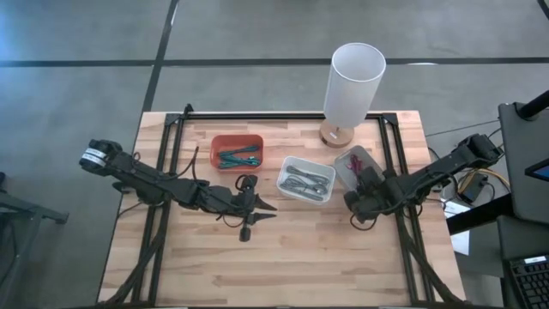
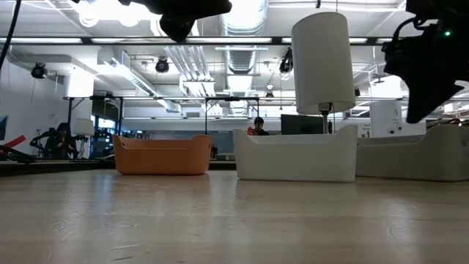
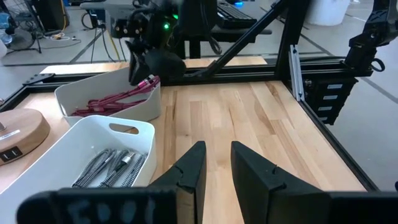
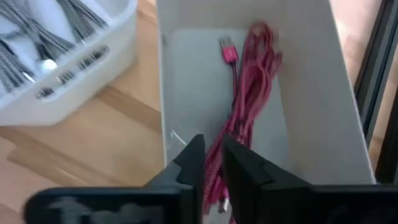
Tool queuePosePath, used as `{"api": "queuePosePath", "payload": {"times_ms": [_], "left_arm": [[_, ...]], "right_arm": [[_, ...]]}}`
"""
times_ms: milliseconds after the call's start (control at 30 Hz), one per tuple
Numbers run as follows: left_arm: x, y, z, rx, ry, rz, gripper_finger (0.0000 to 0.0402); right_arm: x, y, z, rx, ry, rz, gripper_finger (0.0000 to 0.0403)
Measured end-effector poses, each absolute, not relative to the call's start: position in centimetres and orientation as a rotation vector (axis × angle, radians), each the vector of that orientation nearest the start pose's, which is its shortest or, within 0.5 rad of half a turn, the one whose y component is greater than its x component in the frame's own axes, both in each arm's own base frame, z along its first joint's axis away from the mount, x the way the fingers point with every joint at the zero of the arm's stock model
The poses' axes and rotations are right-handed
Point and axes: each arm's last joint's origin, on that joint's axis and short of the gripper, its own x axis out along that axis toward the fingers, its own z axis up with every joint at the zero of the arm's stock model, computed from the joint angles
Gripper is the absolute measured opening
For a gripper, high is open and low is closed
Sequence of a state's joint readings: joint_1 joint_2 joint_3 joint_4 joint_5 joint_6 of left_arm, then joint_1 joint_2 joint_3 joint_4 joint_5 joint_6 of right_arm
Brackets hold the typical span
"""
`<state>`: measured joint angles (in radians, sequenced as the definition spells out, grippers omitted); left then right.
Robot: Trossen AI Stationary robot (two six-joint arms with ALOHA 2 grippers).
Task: Pick & Place USB Port
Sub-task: Put the pink charger cable into the gray bin
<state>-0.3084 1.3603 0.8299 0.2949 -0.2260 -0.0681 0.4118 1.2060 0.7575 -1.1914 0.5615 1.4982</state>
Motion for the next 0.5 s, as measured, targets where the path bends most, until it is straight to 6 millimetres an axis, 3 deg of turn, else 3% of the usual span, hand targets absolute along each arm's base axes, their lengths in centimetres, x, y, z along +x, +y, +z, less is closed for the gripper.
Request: {"api": "queuePosePath", "payload": {"times_ms": [133, 367, 500], "left_arm": [[28.7, -8.5, 26.9, -0.019, 0.225, -0.073, 0.0076], [28.8, -8.5, 27.3, -0.023, 0.211, -0.074, 0.0076], [28.9, -8.5, 27.7, 0.001, 0.199, -0.066, 0.0076]], "right_arm": [[15.3, 5.2, 19.6, 0.540, 0.998, -1.095, 0.0013], [14.8, 4.9, 17.8, 0.570, 0.981, -1.125, 0.0008], [14.8, 4.7, 17.8, 0.543, 0.901, -1.150, 0.0008]]}}
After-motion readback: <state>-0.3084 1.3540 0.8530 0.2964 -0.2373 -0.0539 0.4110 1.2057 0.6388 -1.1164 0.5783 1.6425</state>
